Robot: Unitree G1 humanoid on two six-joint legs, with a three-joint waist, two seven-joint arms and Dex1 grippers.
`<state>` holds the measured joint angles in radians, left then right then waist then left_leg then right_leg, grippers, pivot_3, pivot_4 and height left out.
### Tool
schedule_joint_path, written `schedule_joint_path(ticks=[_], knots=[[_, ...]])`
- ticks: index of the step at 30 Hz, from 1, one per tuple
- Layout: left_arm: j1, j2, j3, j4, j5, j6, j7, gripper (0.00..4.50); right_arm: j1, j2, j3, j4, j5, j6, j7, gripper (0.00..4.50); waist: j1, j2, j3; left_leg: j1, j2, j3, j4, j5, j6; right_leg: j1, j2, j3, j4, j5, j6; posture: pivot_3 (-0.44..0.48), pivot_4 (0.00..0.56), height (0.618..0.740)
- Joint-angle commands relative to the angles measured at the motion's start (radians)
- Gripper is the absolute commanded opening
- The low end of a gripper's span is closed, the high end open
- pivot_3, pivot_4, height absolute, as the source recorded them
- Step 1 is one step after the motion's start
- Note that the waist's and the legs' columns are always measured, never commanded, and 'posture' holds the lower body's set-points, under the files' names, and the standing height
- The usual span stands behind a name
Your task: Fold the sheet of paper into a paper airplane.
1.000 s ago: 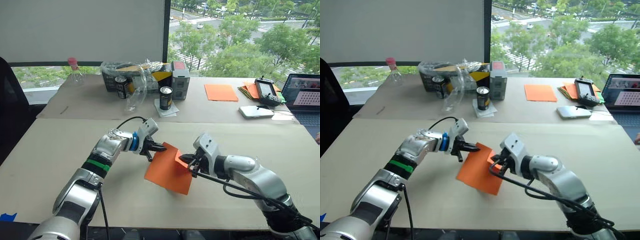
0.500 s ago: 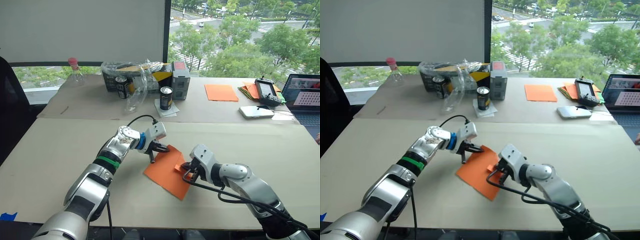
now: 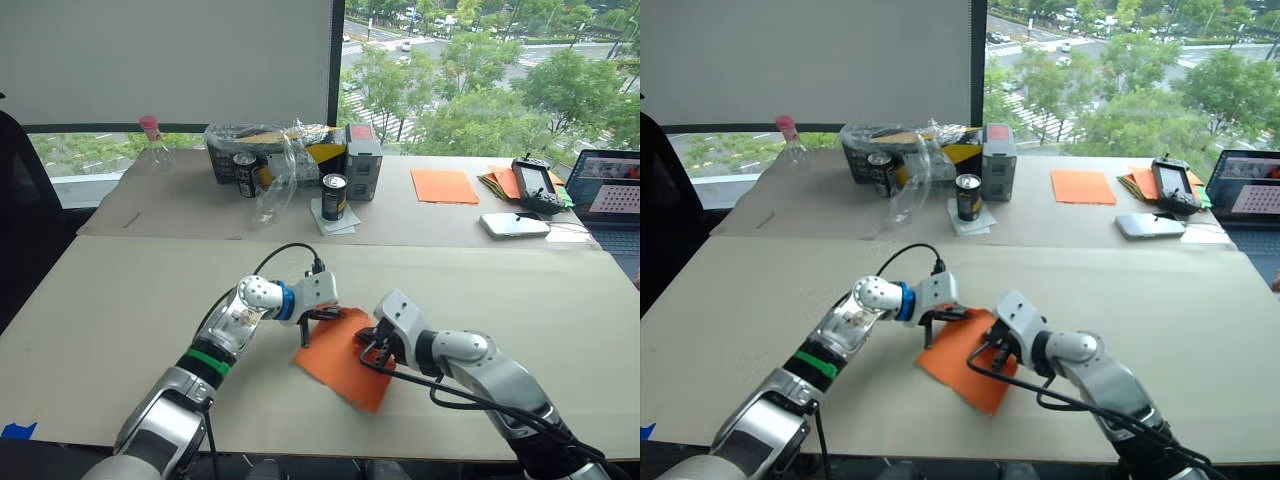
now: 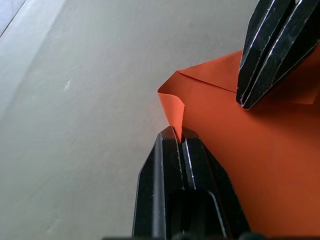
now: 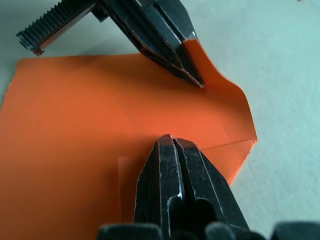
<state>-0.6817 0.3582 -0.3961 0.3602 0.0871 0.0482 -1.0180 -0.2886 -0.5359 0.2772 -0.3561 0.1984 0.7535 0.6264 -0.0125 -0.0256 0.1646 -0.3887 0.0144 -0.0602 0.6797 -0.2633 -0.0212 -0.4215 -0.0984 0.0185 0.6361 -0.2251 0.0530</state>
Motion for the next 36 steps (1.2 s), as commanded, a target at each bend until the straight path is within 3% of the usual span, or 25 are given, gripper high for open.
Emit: schedule_joint_path(ticks=[1, 6, 13, 21, 29, 36], knots=[[0.029, -0.009, -0.024, -0.068, 0.019, -0.034, 0.009, 0.01, 0.001, 0.004, -0.001, -0.007, -0.006, 0.007, -0.005, 0.00, 0.000, 0.000, 0.000, 0.000, 0.000, 0.000, 0.000, 0.000, 0.000, 0.000, 0.000, 0.000, 0.001, 0.000, 0.000, 0.000, 0.150, 0.715], [0.015, -0.005, 0.003, -0.020, 0.032, -0.021, 0.039, 0.01, 0.006, 0.015, -0.027, -0.029, 0.011, 0.009, -0.011, 0.00, 0.000, 0.000, 0.000, 0.001, 0.000, 0.000, 0.001, 0.000, 0.000, 0.000, 0.000, 0.000, 0.004, 0.000, 0.000, 0.000, 0.150, 0.715], [-0.117, 0.004, 0.057, 0.151, 0.003, -0.067, 0.011, 0.01, -0.042, 0.056, -0.110, -0.073, 0.085, 0.001, 0.001, 0.00, -0.003, 0.000, 0.000, 0.002, 0.000, 0.000, 0.001, 0.000, 0.000, 0.000, 0.000, 0.000, 0.006, 0.000, 0.000, 0.000, 0.150, 0.715], [-0.217, 0.005, 0.076, 0.331, 0.013, -0.142, -0.015, 0.01, -0.069, 0.079, -0.036, 0.079, 0.005, -0.057, -0.007, 0.00, -0.005, 0.000, 0.000, 0.001, 0.000, 0.000, 0.001, 0.000, 0.000, -0.001, 0.000, 0.000, 0.005, 0.000, 0.000, 0.000, 0.150, 0.715], [-0.208, 0.005, 0.076, 0.341, 0.013, -0.153, -0.022, 0.01, -0.033, 0.068, -0.001, 0.137, -0.032, -0.068, 0.003, 0.00, -0.005, 0.000, 0.000, 0.001, 0.000, 0.000, 0.001, 0.000, 0.000, -0.001, 0.000, 0.000, 0.006, 0.000, 0.000, 0.000, 0.150, 0.715], [-0.165, -0.011, 0.112, 0.193, -0.072, 0.028, -0.080, 0.01, -0.026, 0.044, 0.023, 0.135, -0.053, -0.033, 0.007, 0.00, -0.003, 0.000, 0.000, 0.002, 0.000, 0.000, 0.001, 0.000, 0.000, 0.000, 0.000, 0.000, 0.006, 0.000, 0.000, 0.000, 0.150, 0.715]])
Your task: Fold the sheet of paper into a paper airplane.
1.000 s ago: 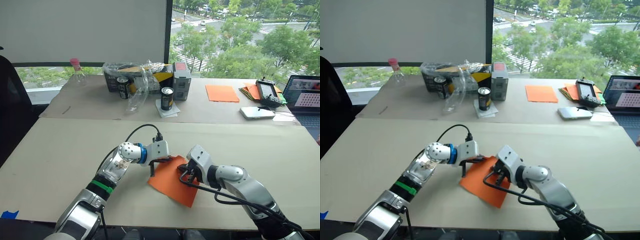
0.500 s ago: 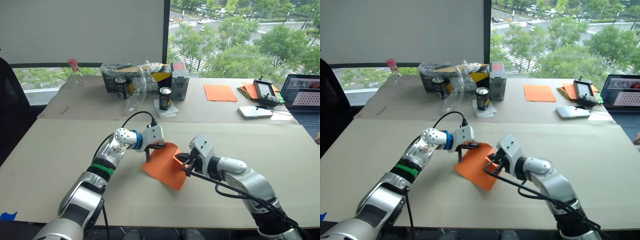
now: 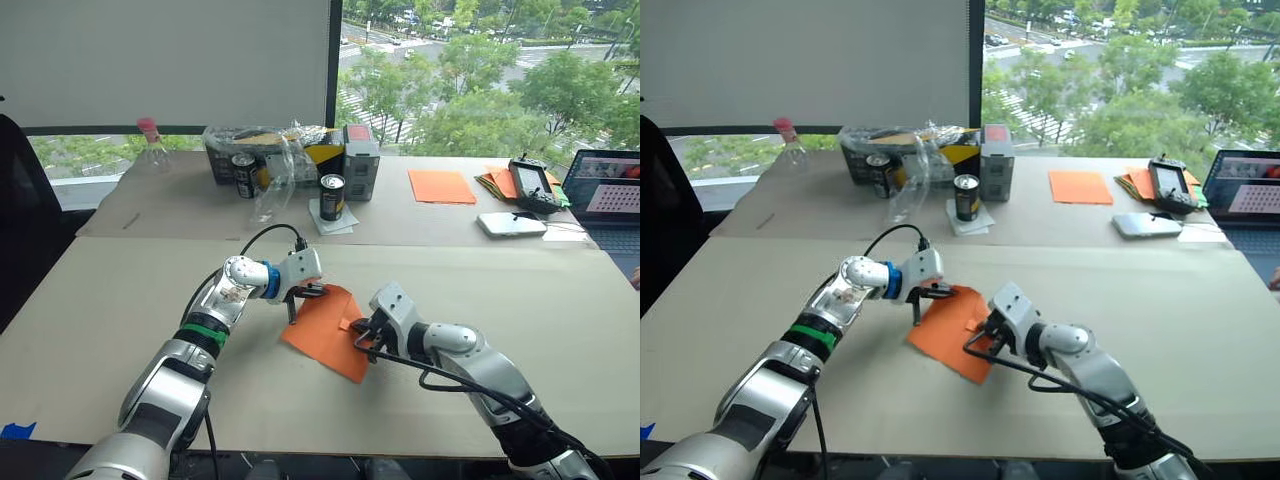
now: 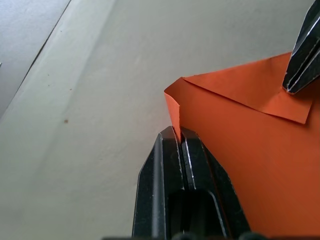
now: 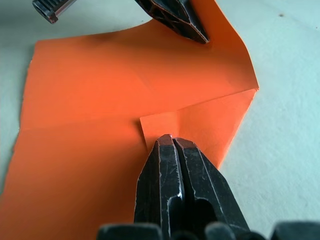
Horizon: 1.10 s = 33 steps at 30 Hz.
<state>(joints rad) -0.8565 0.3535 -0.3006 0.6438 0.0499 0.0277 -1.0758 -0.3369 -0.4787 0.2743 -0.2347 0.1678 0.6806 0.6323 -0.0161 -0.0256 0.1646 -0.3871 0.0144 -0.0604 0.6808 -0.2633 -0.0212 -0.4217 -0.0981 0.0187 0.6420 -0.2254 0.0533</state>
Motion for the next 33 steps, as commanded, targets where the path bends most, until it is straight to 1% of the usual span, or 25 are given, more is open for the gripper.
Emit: schedule_joint_path(ticks=[1, 4, 6, 13, 17, 25, 28, 31, 33], knots=[[0.022, -0.007, 0.017, -0.126, -0.042, 0.074, -0.024, 0.01, 0.024, -0.011, 0.025, 0.013, -0.020, 0.046, -0.001, 0.00, 0.001, 0.000, 0.000, 0.000, 0.000, 0.000, 0.000, 0.000, 0.000, 0.000, 0.000, 0.000, 0.000, 0.000, 0.000, 0.000, 0.150, 0.715], [0.073, -0.004, 0.006, -0.243, -0.042, 0.130, -0.020, 0.01, 0.025, -0.007, 0.028, 0.014, -0.018, 0.057, -0.005, 0.00, 0.001, 0.000, 0.000, 0.001, 0.000, 0.000, 0.000, 0.000, 0.000, 0.001, 0.000, 0.000, 0.000, 0.000, 0.000, 0.000, 0.150, 0.715], [0.110, 0.004, -0.011, -0.305, -0.021, 0.136, -0.010, 0.01, 0.024, -0.004, 0.031, 0.014, -0.018, 0.062, -0.007, 0.00, 0.001, 0.001, -0.001, 0.001, 0.000, 0.000, 0.000, 0.000, 0.000, 0.001, 0.000, 0.000, 0.000, 0.000, 0.000, 0.000, 0.150, 0.715], [0.210, 0.023, -0.041, -0.423, 0.017, 0.152, 0.038, 0.01, 0.024, 0.003, 0.033, 0.007, -0.012, 0.074, -0.013, 0.00, 0.003, 0.001, -0.001, 0.003, 0.000, 0.000, 0.000, 0.000, 0.000, 0.002, 0.000, 0.000, 0.000, 0.000, 0.000, 0.000, 0.150, 0.715], [0.237, 0.012, -0.053, -0.441, 0.047, 0.170, 0.098, 0.01, 0.022, 0.007, 0.031, 0.001, -0.009, 0.079, -0.015, 0.00, 0.003, 0.001, -0.001, 0.003, 0.000, 0.000, 0.000, 0.000, 0.000, 0.002, 0.000, 0.001, 0.000, 0.000, 0.000, 0.000, 0.150, 0.715], [0.213, 0.001, -0.043, -0.380, 0.061, 0.145, 0.173, 0.01, 0.022, 0.013, 0.026, -0.011, -0.003, 0.090, -0.020, 0.00, 0.002, 0.001, -0.001, 0.003, 0.000, 0.000, 0.000, 0.000, 0.000, 0.002, 0.000, 0.001, 0.001, 0.000, 0.000, 0.000, 0.150, 0.715], [0.195, -0.011, -0.015, -0.358, 0.033, 0.171, 0.186, 0.01, 0.022, 0.014, 0.025, -0.015, -0.002, 0.093, -0.022, 0.00, 0.002, 0.001, -0.001, 0.003, 0.000, 0.000, 0.000, 0.000, 0.000, 0.002, 0.000, 0.001, 0.001, 0.000, 0.000, 0.000, 0.150, 0.715], [0.166, -0.041, 0.049, -0.340, -0.041, 0.246, 0.190, 0.01, 0.023, 0.017, 0.025, -0.017, -0.001, 0.095, -0.023, 0.00, 0.002, 0.001, -0.001, 0.003, 0.000, 0.000, 0.000, 0.000, 0.000, 0.002, 0.000, 0.000, 0.001, 0.000, 0.000, 0.000, 0.150, 0.715], [0.143, -0.057, 0.112, -0.338, -0.128, 0.334, 0.164, 0.01, 0.021, 0.020, 0.026, -0.014, -0.002, 0.094, -0.025, 0.00, 0.000, 0.001, -0.001, 0.003, 0.000, 0.000, 0.000, 0.000, 0.000, 0.002, 0.000, 0.001, 0.001, 0.000, 0.000, 0.000, 0.150, 0.715]])
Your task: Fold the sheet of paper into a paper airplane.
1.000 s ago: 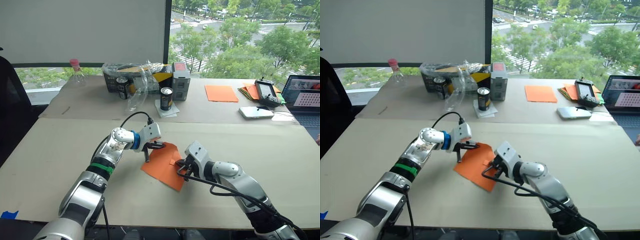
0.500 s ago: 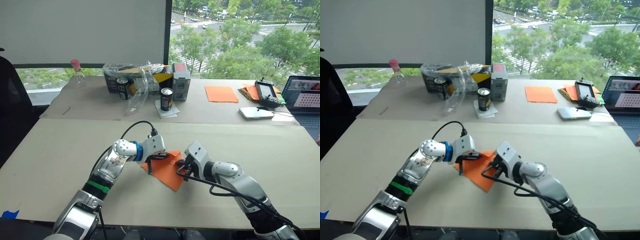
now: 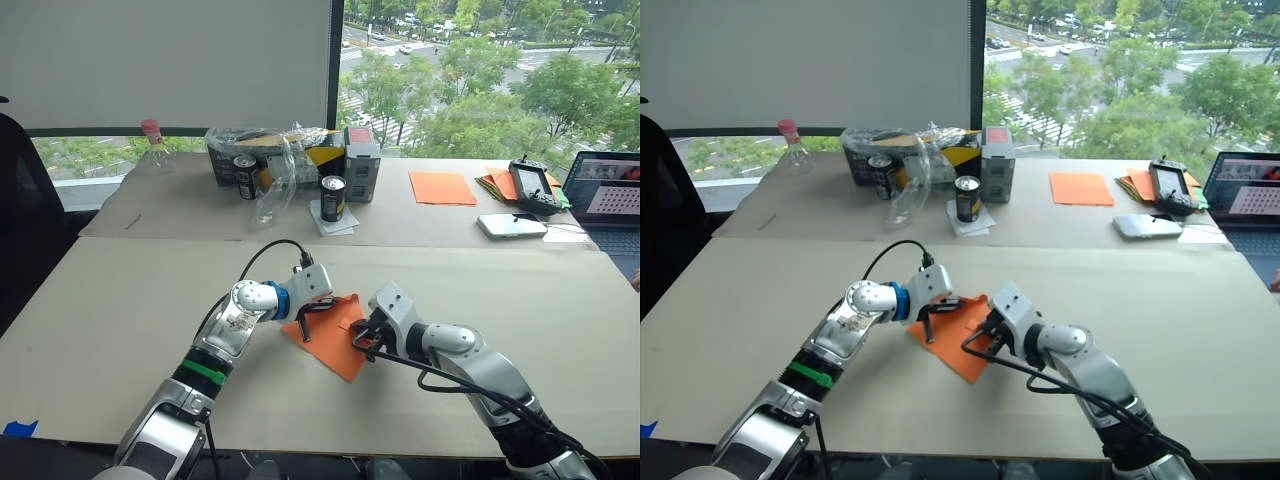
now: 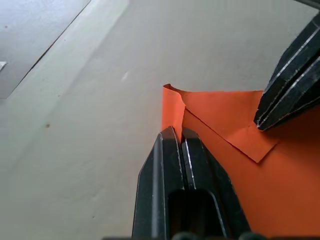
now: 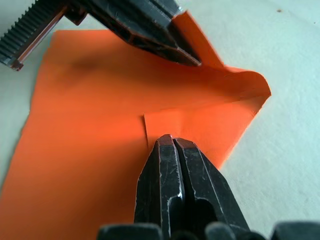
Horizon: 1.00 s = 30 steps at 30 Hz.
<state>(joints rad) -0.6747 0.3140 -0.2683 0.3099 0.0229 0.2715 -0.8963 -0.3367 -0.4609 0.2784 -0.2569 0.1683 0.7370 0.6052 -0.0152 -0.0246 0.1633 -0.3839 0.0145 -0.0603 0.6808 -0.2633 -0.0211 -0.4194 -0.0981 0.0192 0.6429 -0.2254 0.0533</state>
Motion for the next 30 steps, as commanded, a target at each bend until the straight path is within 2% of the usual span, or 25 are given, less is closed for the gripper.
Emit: schedule_joint_path(ticks=[1, 5, 10, 19, 27, 30], knots=[[-0.047, -0.023, 0.104, -0.001, -0.130, 0.121, -0.019, 0.01, 0.021, 0.004, 0.022, 0.009, -0.003, 0.036, 0.002, 0.00, -0.002, 0.000, 0.000, 0.000, 0.000, 0.000, 0.000, 0.000, 0.000, 0.000, 0.000, 0.000, 0.000, 0.000, 0.000, 0.000, 0.150, 0.715], [-0.096, -0.032, 0.167, 0.067, -0.213, 0.220, -0.042, 0.01, 0.017, 0.011, 0.023, 0.016, -0.005, 0.034, -0.001, 0.00, -0.003, 0.000, 0.000, 0.000, 0.000, 0.000, 0.000, 0.000, 0.000, -0.001, 0.000, 0.000, 0.000, 0.000, 0.000, 0.000, 0.150, 0.715], [-0.168, -0.046, 0.213, 0.227, -0.248, 0.236, -0.038, 1.52, 0.018, 0.019, 0.024, 0.018, -0.006, 0.031, -0.003, 0.00, -0.007, 0.000, 0.000, 0.000, 0.000, 0.000, 0.000, 0.000, 0.000, -0.001, 0.001, 0.000, 0.001, 0.000, 0.000, 0.000, 0.150, 0.715], [-0.273, -0.039, 0.214, 0.444, -0.223, 0.171, -0.091, 1.52, 0.027, 0.022, 0.018, 0.009, -0.005, 0.035, -0.012, 0.00, -0.008, 0.000, 0.000, 0.000, 0.000, 0.000, 0.000, 0.000, 0.000, -0.001, 0.001, 0.000, 0.001, 0.000, 0.000, 0.000, 0.150, 0.715], [-0.298, -0.033, 0.202, 0.481, -0.214, 0.139, -0.170, 1.52, 0.033, 0.023, 0.016, 0.001, -0.003, 0.041, -0.022, 0.00, -0.008, 0.000, 0.000, 0.000, 0.000, 0.000, 0.000, 0.000, 0.000, -0.001, 0.001, 0.000, 0.000, 0.000, 0.000, 0.000, 0.150, 0.715], [-0.299, -0.029, 0.193, 0.486, -0.199, 0.121, -0.178, 0.75, 0.032, 0.023, 0.015, 0.003, -0.004, 0.040, -0.022, 0.00, -0.007, 0.000, 0.000, 0.000, 0.000, 0.000, 0.000, 0.000, 0.000, -0.001, 0.001, 0.000, 0.000, 0.000, 0.000, 0.000, 0.150, 0.715]])
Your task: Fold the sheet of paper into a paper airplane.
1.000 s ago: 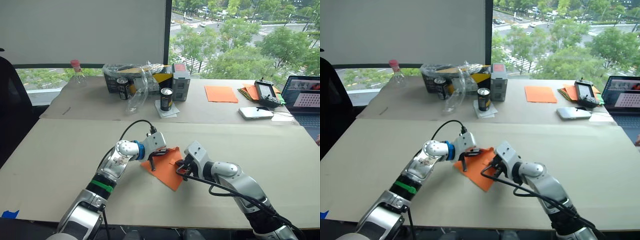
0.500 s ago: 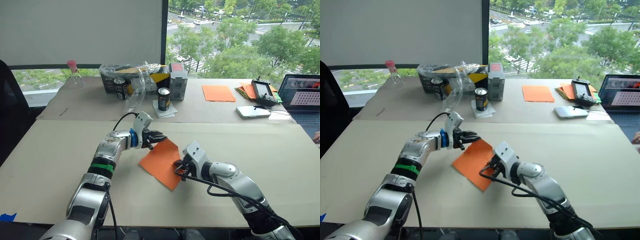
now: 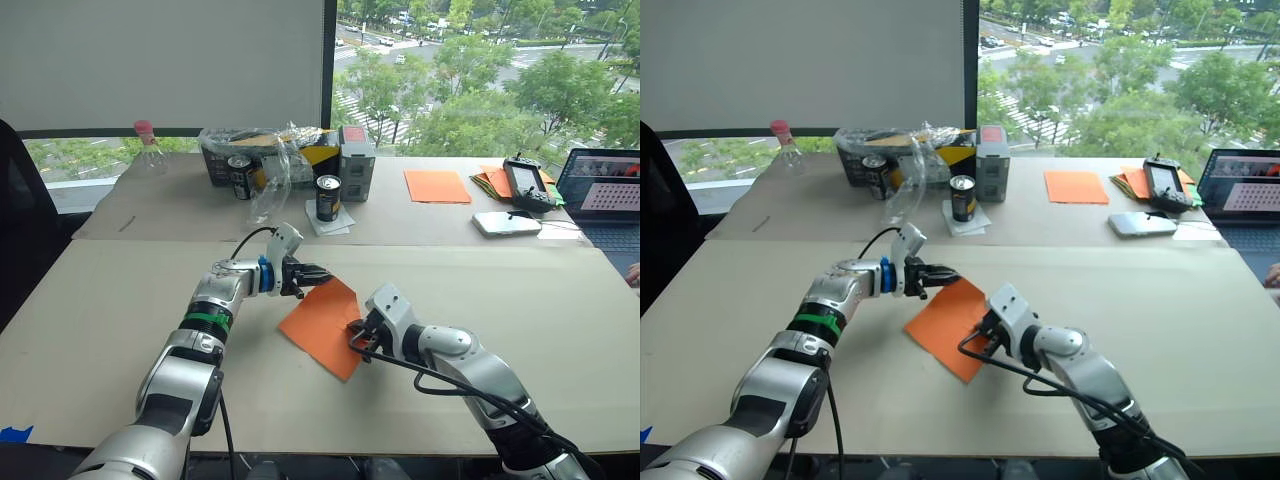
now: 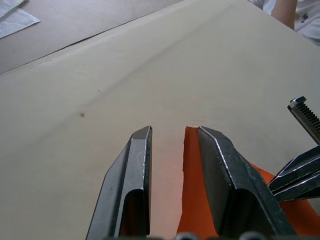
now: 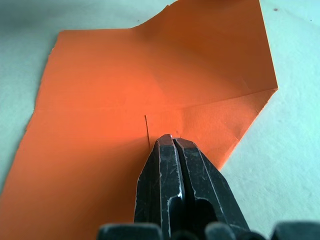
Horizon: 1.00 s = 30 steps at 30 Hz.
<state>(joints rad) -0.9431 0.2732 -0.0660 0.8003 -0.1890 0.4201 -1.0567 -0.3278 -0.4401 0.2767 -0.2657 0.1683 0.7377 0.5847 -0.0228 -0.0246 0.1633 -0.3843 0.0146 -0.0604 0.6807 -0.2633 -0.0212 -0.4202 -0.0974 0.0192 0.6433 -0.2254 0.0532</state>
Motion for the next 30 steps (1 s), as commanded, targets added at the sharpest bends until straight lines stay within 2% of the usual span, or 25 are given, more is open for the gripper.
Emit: schedule_joint_path(ticks=[1, 2, 10, 16, 23, 30], knots=[[-0.028, 0.016, -0.021, -0.005, 0.026, -0.047, -0.023, 0.34, 0.021, 0.002, 0.017, 0.013, -0.004, 0.038, -0.002, 0.00, 0.000, 0.000, 0.000, 0.000, 0.000, 0.000, 0.000, 0.000, 0.000, 0.000, 0.000, 0.000, 0.000, 0.000, 0.000, 0.000, 0.150, 0.715], [-0.021, 0.023, -0.040, -0.009, 0.046, -0.074, -0.035, 0.05, 0.020, 0.002, 0.017, 0.014, -0.004, 0.038, -0.001, 0.00, 0.000, 0.000, 0.000, 0.000, 0.000, 0.000, 0.000, 0.000, 0.000, 0.000, 0.000, 0.000, 0.000, 0.000, 0.000, 0.000, 0.150, 0.715], [0.000, 0.026, -0.061, -0.031, 0.071, -0.160, -0.060, 0.02, 0.017, 0.001, 0.017, 0.019, -0.007, 0.035, 0.000, 0.00, 0.001, 0.000, 0.000, 0.000, 0.000, 0.000, 0.000, 0.000, 0.000, 0.000, 0.000, 0.000, 0.000, 0.000, 0.000, 0.000, 0.150, 0.715], [0.139, 0.057, -0.160, -0.266, 0.128, -0.319, -0.104, 0.02, 0.016, 0.000, 0.011, 0.017, -0.009, 0.044, -0.008, 0.00, 0.001, 0.000, 0.000, 0.000, 0.000, 0.000, 0.000, 0.000, 0.000, 0.000, 0.000, 0.000, 0.000, 0.000, 0.000, 0.000, 0.150, 0.715], [0.225, 0.059, -0.231, -0.377, 0.216, -0.445, -0.029, 0.02, 0.011, 0.005, 0.009, 0.020, -0.008, 0.048, -0.013, 0.00, 0.006, 0.000, 0.000, 0.001, 0.000, 0.000, 0.000, 0.000, 0.000, 0.000, 0.000, 0.001, 0.000, 0.000, 0.000, 0.000, 0.150, 0.715], [0.262, 0.090, -0.276, -0.360, 0.290, -0.533, 0.012, 0.02, 0.008, 0.006, 0.005, 0.016, -0.006, 0.051, -0.016, 0.00, 0.005, 0.000, 0.000, 0.001, 0.000, 0.000, 0.000, 0.000, 0.000, 0.000, 0.000, 0.001, 0.001, 0.000, 0.000, 0.000, 0.150, 0.715]])
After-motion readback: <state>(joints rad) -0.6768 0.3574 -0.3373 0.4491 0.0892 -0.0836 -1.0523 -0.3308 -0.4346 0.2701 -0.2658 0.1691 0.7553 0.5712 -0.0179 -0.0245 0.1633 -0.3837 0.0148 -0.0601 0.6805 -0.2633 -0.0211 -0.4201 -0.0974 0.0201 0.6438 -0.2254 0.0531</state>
